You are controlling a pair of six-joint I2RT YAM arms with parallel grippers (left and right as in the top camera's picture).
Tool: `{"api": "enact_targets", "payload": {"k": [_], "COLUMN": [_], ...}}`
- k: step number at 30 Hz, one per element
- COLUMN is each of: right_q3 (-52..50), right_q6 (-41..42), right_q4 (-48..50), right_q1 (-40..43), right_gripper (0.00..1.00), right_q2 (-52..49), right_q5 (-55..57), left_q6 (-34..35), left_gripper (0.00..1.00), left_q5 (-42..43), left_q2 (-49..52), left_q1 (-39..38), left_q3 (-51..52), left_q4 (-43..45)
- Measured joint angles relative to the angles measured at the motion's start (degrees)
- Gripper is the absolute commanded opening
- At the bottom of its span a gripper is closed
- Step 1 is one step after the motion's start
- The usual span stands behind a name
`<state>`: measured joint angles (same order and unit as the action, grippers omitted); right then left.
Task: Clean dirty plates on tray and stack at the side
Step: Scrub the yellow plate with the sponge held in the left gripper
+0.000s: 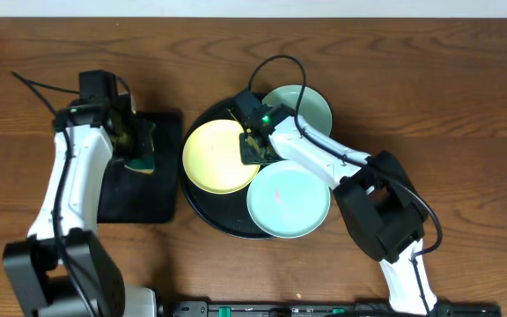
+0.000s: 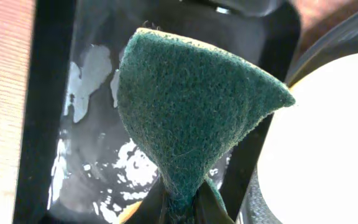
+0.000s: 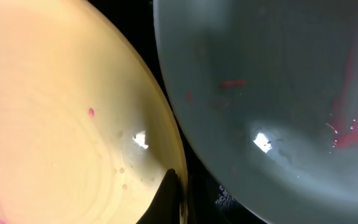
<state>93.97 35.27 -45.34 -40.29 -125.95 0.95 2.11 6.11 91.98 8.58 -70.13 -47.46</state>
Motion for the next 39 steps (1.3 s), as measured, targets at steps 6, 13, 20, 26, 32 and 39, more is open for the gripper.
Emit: {"api": "enact_targets", "payload": {"k": [6, 13, 20, 26, 32, 39], "right_q3": [0.0, 0.0, 0.0, 0.0, 0.0, 0.0], "right_q6": [-1.0, -1.4, -1.4, -1.4, -1.4, -1.4], "right_q4": [-0.4, -0.8, -0.9, -0.9, -0.9, -0.9], "right_q1": [1.0, 1.2, 1.4, 1.4, 1.4, 1.4], "right_gripper": [0.01, 0.01, 0.01, 0.01, 0.01, 0.01], "right_q2": [0.0, 0.0, 0.0, 0.0, 0.0, 0.0], "right_q5": [-2.5, -3.8, -4.0, -4.0, -4.1, -4.1], "left_q6": [2.6, 7.0, 14.1, 18.1, 20.8, 21.7], "left_gripper": [0.07, 0.08, 0.07, 0.07, 0.08, 0.08], "left_q5": [0.0, 0.0, 0.0, 0.0, -0.1, -0.2], "left_q2": [-0.2, -0.2, 0.5, 6.6, 12.7, 15.8], "left_q1": [-0.1, -3.8, -12.1, -18.1, -21.8, -24.2], "left_q3": [0.0, 0.0, 0.0, 0.0, 0.0, 0.0], "left_q4": [-0.1, -0.1, 2.3, 4.1, 4.3, 5.3]}}
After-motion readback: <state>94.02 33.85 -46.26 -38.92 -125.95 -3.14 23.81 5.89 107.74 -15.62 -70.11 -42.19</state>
